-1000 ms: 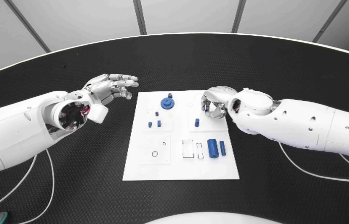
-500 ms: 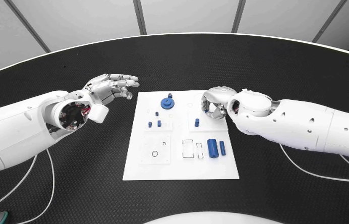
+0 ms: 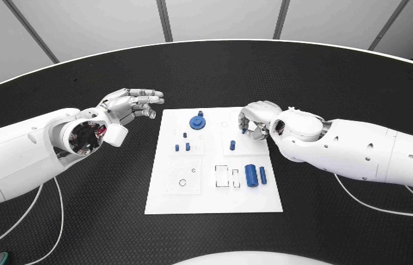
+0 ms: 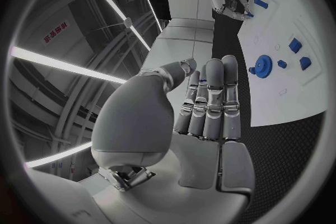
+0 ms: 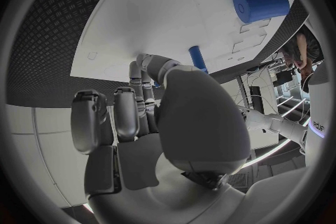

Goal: Assemble the parts on the task board

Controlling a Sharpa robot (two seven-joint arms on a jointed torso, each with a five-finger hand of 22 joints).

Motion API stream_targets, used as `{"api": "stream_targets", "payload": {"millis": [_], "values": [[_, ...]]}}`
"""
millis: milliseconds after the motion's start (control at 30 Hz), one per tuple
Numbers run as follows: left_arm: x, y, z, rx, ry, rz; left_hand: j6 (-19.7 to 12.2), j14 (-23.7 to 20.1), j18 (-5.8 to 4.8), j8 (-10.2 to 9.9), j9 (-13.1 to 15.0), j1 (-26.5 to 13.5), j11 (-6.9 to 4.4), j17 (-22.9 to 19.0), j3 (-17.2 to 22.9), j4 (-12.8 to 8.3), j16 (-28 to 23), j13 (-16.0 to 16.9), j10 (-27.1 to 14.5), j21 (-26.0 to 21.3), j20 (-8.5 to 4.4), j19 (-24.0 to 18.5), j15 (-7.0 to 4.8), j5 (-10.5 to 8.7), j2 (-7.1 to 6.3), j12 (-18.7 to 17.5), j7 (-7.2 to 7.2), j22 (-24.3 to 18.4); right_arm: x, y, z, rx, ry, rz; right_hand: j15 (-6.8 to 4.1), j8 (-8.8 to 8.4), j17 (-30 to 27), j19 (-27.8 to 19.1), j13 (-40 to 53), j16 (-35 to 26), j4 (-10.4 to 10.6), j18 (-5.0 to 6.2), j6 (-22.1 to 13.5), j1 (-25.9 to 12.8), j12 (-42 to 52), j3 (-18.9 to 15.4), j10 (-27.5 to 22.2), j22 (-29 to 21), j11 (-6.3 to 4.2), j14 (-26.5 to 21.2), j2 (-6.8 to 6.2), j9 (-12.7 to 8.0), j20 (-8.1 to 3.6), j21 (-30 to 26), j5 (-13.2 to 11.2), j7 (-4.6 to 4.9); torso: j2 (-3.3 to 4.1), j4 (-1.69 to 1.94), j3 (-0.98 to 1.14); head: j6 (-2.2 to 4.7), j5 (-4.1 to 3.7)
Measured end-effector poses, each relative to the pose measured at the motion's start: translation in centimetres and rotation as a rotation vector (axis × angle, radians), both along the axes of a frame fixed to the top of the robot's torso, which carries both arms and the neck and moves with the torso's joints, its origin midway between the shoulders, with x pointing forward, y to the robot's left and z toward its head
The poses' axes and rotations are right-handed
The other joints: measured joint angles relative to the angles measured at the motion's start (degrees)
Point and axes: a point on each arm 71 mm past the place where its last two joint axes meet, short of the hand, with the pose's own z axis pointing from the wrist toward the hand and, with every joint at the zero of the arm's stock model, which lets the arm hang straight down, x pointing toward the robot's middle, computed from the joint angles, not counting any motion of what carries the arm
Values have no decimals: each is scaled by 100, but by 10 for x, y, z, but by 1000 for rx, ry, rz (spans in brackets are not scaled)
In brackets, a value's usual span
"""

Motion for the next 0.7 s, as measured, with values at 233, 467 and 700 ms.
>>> {"api": "stream_targets", "payload": {"millis": [233,467,700], "values": [[0,1,0,1,1,0,0,0,0,0,0,0,0,-5,0,0,0,0,0,-22,0,0,0,0,0,0,0,0,-3,-1,2,9,-7,5,0,40,-26,0,13,0,-2,0,17,-121,-23,-41,0,0,0,0,21,42,0,22,-65,-12,2,2,0,1,-14],[0,1,0,1,2,0,0,0,0,0,0,0,0,-5,0,0,0,1,0,-22,0,0,0,0,0,0,0,1,-4,-5,2,2,0,-1,0,42,-42,0,13,0,4,0,37,-165,-23,-48,0,0,0,0,5,47,0,44,-68,-19,4,0,-1,-4,-13],[1,1,-1,2,3,-1,0,0,-1,0,0,23,0,-5,0,0,-23,1,0,-22,0,0,0,0,23,0,0,-7,-4,-7,1,-8,10,-5,0,42,-57,0,12,0,6,0,41,-165,-23,-49,0,0,0,0,5,60,1,44,-71,-24,4,2,-1,-9,-23]]}}
